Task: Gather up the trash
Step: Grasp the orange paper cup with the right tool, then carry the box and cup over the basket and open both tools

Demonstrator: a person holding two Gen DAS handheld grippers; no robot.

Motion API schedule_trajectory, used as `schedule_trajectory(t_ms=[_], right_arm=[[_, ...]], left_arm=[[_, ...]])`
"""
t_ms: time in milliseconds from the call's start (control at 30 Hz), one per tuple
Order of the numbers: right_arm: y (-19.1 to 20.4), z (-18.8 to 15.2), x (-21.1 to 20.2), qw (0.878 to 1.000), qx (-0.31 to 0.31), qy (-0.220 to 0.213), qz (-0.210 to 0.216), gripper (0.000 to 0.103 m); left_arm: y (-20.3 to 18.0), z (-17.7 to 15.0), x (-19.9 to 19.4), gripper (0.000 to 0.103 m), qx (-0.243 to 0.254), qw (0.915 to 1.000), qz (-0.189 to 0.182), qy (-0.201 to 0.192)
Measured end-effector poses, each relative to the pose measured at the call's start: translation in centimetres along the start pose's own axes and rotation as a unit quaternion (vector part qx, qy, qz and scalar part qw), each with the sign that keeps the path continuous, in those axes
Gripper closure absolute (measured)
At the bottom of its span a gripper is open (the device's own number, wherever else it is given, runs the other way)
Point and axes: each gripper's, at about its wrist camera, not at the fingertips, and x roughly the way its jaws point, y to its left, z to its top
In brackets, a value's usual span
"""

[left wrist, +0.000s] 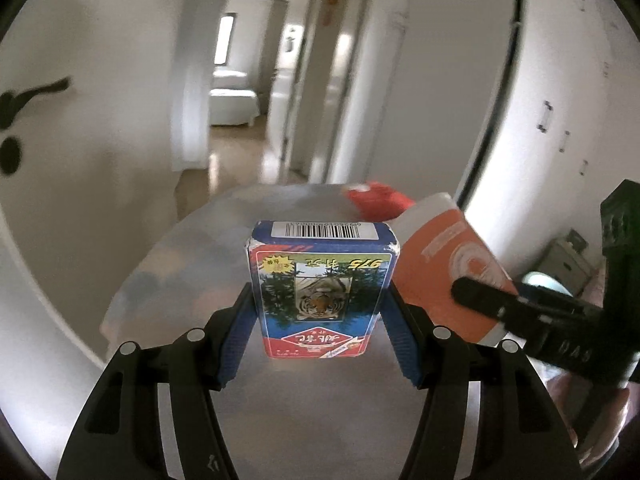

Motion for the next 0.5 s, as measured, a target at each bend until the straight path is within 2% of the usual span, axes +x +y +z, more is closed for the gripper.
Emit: schedule_trajectory(t_ms=[167,300,400,500], right_arm=[[-4.4,-0.2,-4.8,0.997,0.035,-0.045,-0.056,0.049],[-8.4,-0.5,-8.7,0.989,0.072,-0.075,-0.106,0.049],[-11.4,-0.8,-11.7,0.978,0.111,-0.098,-0.148,0.049],[-14.9,-1.6,-14.1,0.961,0.159,-0.118,-0.192,0.049]], left_arm=[[-4.8,1.1,0.9,0.043,0.034,0.9986,-0.041,-0.003],[-9.7,1.9,2.3,0.043,0.067,0.9939,-0.088,0.001],[-13.5,2.0,3.7,0.043,0.087,0.987,-0.135,0.013],[-17.3,1.6,5.5,0.043,0.098,0.9768,-0.186,0.041]])
